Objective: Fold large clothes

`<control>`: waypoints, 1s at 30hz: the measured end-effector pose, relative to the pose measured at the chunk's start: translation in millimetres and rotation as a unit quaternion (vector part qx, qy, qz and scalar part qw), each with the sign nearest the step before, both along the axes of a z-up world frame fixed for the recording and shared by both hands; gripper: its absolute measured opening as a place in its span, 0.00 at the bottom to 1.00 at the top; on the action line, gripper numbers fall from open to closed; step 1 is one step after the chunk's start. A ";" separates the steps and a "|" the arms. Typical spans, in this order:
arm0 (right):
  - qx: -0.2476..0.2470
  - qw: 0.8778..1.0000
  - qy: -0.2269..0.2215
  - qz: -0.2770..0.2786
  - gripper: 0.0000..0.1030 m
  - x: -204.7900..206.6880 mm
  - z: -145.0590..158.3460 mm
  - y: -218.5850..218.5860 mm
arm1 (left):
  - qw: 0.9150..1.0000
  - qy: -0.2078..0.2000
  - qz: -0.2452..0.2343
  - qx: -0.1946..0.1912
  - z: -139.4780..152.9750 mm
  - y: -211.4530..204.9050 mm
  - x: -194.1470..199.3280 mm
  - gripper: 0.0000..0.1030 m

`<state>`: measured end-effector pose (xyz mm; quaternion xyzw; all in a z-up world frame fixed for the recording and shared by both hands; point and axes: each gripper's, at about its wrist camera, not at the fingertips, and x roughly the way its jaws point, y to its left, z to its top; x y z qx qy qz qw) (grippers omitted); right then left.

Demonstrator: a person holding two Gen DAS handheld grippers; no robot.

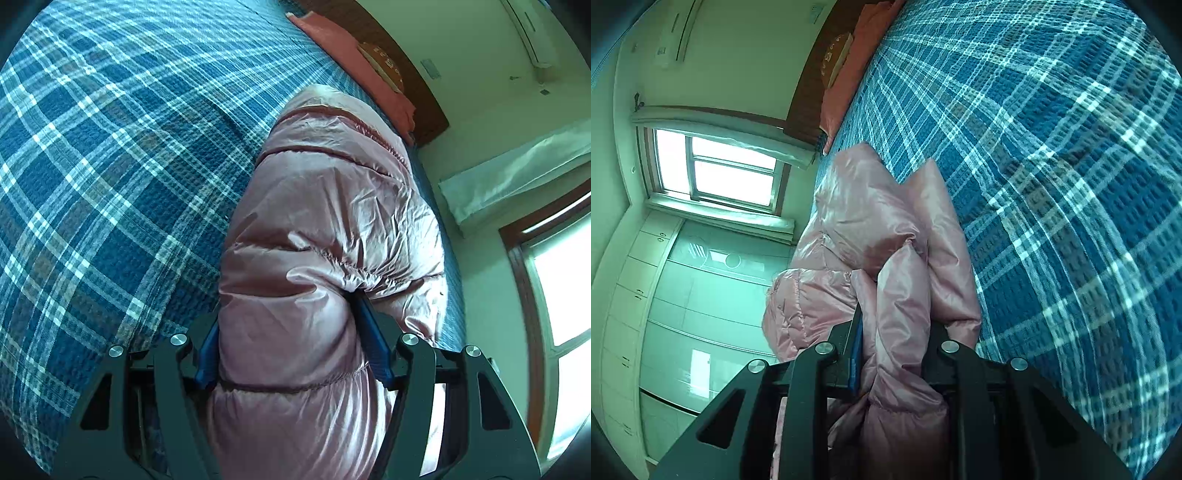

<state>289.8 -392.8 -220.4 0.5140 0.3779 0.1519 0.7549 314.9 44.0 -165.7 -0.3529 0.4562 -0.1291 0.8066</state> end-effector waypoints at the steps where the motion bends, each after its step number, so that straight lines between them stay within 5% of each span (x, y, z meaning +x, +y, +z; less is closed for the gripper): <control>1: 0.000 1.000 0.000 0.000 0.26 0.0 0.0 0.0 | 1.000 0.004 -0.005 -0.011 0.2 3.2 -0.4 0.63; 6: -0.016 1.000 -0.002 0.003 0.66 -28.9 21.5 -8.3 | 0.999 0.002 0.002 -0.035 8.2 20.9 -31.4 0.78; 18: -0.005 1.000 -0.007 0.015 0.73 -149.2 22.4 8.5 | 0.993 0.011 0.018 -0.117 -6.0 27.7 -145.5 0.82; 23: 0.019 1.000 -0.016 0.016 0.78 -171.4 23.3 21.2 | 0.995 0.002 0.019 -0.103 -3.1 18.4 -154.6 0.83; 25: 0.006 1.000 -0.013 0.024 0.75 -174.0 22.2 28.8 | 0.995 -0.001 0.017 -0.097 -2.2 15.2 -154.5 0.82; 27: -0.021 0.999 -0.004 0.024 0.41 -178.3 22.2 35.8 | 0.997 0.002 0.006 -0.080 -1.9 9.1 -154.6 0.66; 30: -0.007 0.999 -0.003 0.034 0.28 -185.2 16.7 40.8 | 0.998 -0.001 0.003 -0.055 -0.3 7.9 -158.8 0.54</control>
